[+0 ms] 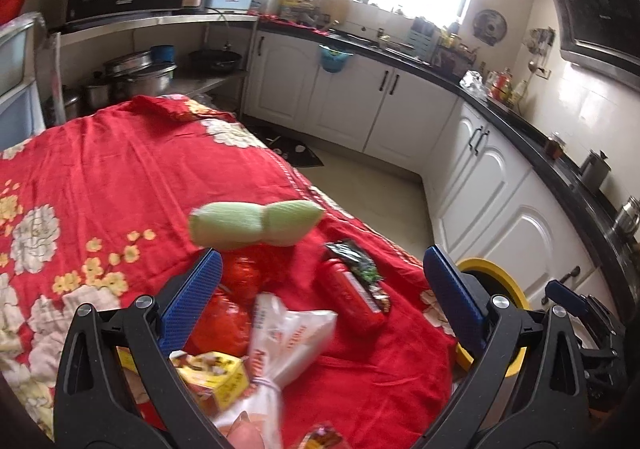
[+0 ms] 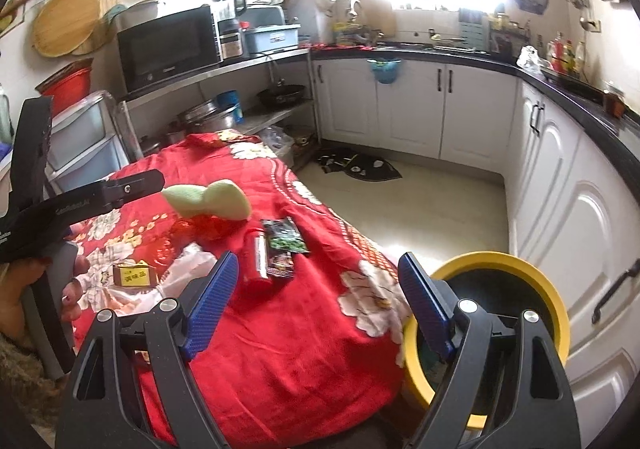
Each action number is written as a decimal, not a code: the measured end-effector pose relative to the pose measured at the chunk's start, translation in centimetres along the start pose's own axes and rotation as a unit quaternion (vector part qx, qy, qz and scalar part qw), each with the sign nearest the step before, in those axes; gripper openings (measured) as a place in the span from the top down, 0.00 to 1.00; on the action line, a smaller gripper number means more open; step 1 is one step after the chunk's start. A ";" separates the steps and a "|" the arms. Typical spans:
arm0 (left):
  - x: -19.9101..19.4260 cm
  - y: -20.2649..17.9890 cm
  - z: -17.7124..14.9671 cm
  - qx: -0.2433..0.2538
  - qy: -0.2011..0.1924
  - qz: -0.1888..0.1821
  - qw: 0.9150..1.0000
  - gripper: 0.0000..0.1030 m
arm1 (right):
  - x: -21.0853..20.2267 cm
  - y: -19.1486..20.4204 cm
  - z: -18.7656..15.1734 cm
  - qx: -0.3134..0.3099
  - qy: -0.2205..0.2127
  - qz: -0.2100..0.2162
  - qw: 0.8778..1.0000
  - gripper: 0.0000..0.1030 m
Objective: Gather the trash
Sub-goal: 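Grasp the green foam with the left tool while the right tool grasps the pea snack bag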
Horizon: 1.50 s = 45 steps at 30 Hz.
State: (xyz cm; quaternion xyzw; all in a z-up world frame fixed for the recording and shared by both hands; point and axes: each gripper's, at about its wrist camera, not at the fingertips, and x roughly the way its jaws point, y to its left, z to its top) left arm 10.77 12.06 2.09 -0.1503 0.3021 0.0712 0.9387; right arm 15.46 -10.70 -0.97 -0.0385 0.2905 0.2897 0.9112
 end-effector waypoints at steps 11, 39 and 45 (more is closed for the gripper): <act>0.7 6.5 0.8 -0.071 0.010 0.023 0.997 0.10 | 3.3 2.4 1.2 -0.030 0.017 0.019 0.999 0.23; 9.7 10.2 3.6 -0.021 0.125 -0.065 0.990 0.18 | 17.5 2.4 2.2 -0.026 0.149 0.049 0.987 0.53; 11.4 10.7 3.1 -0.021 0.148 -0.073 0.986 0.27 | 20.7 2.5 2.3 -0.025 0.181 0.064 0.981 0.59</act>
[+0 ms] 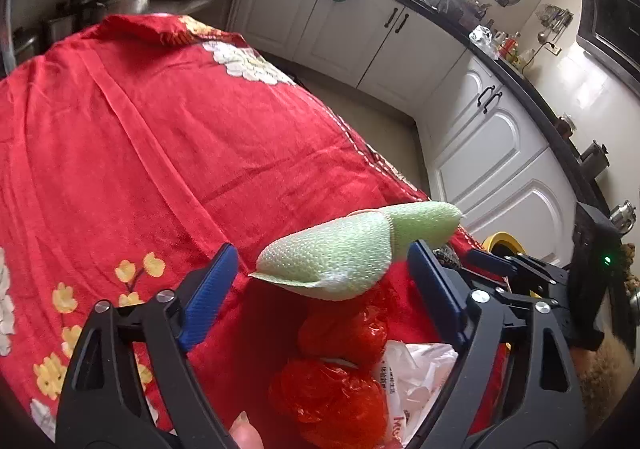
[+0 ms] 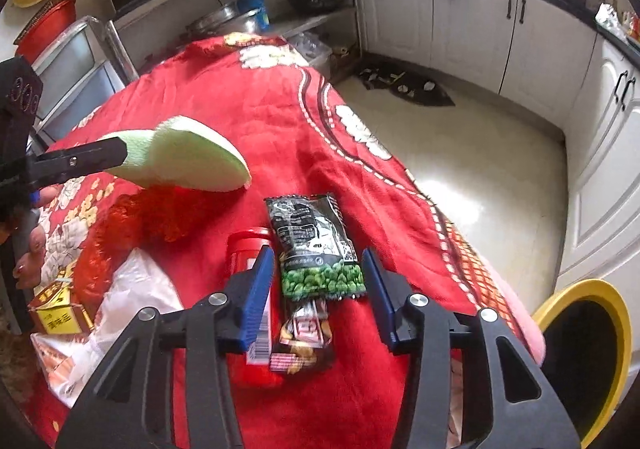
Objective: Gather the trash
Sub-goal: 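Grasp the green foam with the left tool while the right tool grasps the pea snack bag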
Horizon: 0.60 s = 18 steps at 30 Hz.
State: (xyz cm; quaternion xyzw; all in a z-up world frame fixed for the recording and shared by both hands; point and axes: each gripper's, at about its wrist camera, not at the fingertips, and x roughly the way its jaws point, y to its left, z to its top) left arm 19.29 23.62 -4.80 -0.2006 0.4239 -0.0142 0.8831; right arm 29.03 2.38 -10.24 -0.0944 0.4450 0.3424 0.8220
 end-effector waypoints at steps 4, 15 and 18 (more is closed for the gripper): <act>0.7 0.6 0.1 -0.007 0.008 -0.016 1.000 0.34 | 1.4 -0.5 0.5 0.007 0.017 0.019 1.000 0.60; 1.3 0.9 0.4 -0.010 0.013 -0.027 1.000 0.43 | 2.7 -0.9 1.2 0.014 0.027 0.055 0.998 0.62; 1.2 0.6 0.4 -0.003 0.012 -0.023 1.000 0.46 | 2.9 -0.8 1.4 0.011 0.030 0.057 0.998 0.62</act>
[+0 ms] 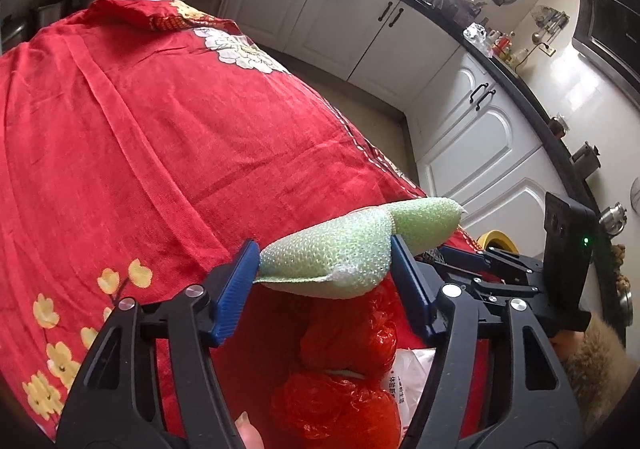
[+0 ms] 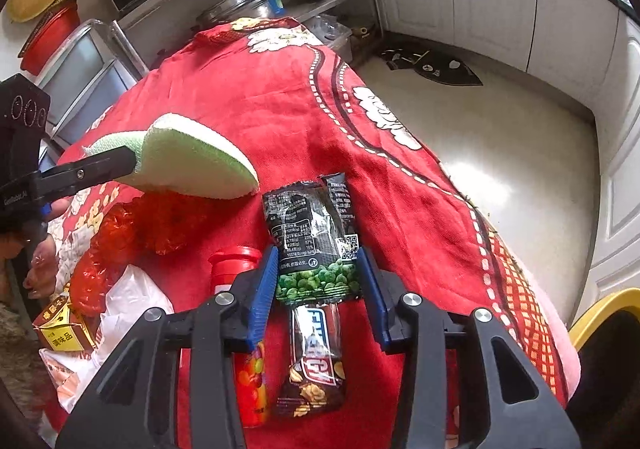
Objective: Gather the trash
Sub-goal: 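Grasp the green foam with the left tool while the right tool grasps the pea snack bag, then carry both items over the yellow bin and open both tools to drop them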
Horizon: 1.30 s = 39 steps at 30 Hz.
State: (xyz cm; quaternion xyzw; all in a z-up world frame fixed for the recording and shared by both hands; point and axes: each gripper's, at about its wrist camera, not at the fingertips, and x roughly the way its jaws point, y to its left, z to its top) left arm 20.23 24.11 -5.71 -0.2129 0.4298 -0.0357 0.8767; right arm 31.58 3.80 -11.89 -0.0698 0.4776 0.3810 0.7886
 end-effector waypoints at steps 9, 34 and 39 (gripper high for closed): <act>-0.6 -1.4 -0.3 0.036 -0.009 0.027 0.999 0.52 | 0.1 0.1 0.0 -0.005 -0.006 -0.005 1.000 0.73; -7.7 -5.7 -1.4 0.027 -0.096 0.016 0.995 0.52 | -9.5 -0.5 -3.6 0.014 -0.098 0.005 0.995 0.84; -8.2 -7.9 -1.8 0.036 -0.107 0.004 0.994 0.52 | -12.4 -1.3 -5.0 0.022 -0.119 -0.010 0.993 0.84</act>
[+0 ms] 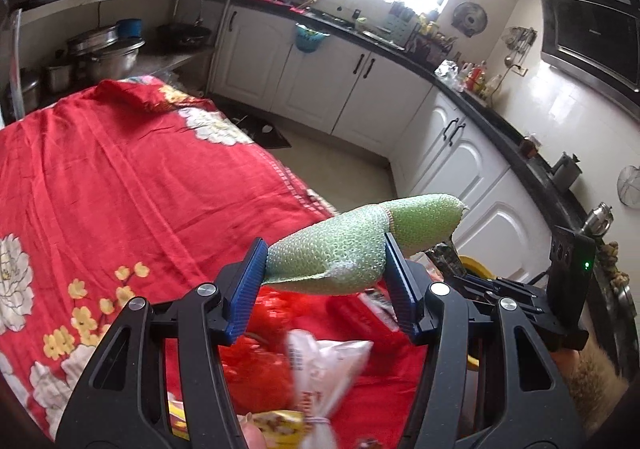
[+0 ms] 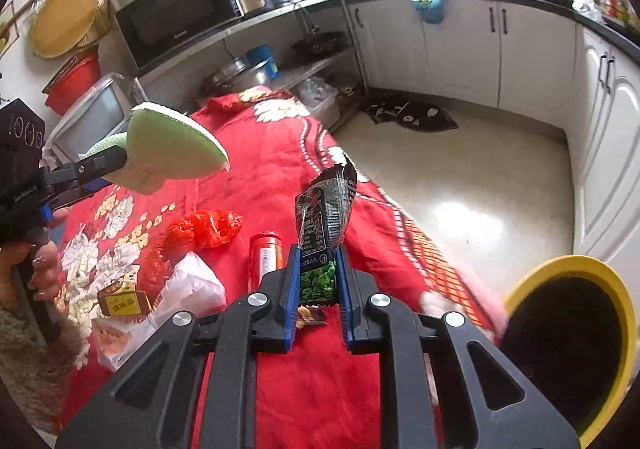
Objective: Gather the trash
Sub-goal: 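Carry both items over the yellow bin and open both tools to drop them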
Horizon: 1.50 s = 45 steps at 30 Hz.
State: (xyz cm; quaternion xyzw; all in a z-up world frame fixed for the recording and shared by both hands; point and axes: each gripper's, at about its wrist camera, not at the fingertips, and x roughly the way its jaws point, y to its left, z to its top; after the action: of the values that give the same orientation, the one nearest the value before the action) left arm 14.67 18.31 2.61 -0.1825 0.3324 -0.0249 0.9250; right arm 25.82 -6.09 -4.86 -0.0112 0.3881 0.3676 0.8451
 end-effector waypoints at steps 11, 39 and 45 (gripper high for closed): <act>0.5 -5.3 -0.4 0.034 -0.006 -0.030 0.999 0.52 | -6.3 -2.4 -2.1 0.018 -0.039 -0.039 0.998 0.84; 9.7 -22.5 -3.2 0.136 0.060 -0.114 0.982 0.51 | -17.4 -11.9 -9.7 0.132 -0.101 -0.199 0.966 0.84; 11.8 -24.2 -4.0 0.151 0.077 -0.106 0.980 0.51 | -17.3 -13.4 -11.3 0.149 -0.090 -0.213 0.961 0.84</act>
State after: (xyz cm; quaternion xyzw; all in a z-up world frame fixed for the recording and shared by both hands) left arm 23.20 -7.48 1.18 -0.0726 0.3737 -0.1868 0.9056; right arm 19.55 -29.91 -4.88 0.0653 0.3493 0.1164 0.9275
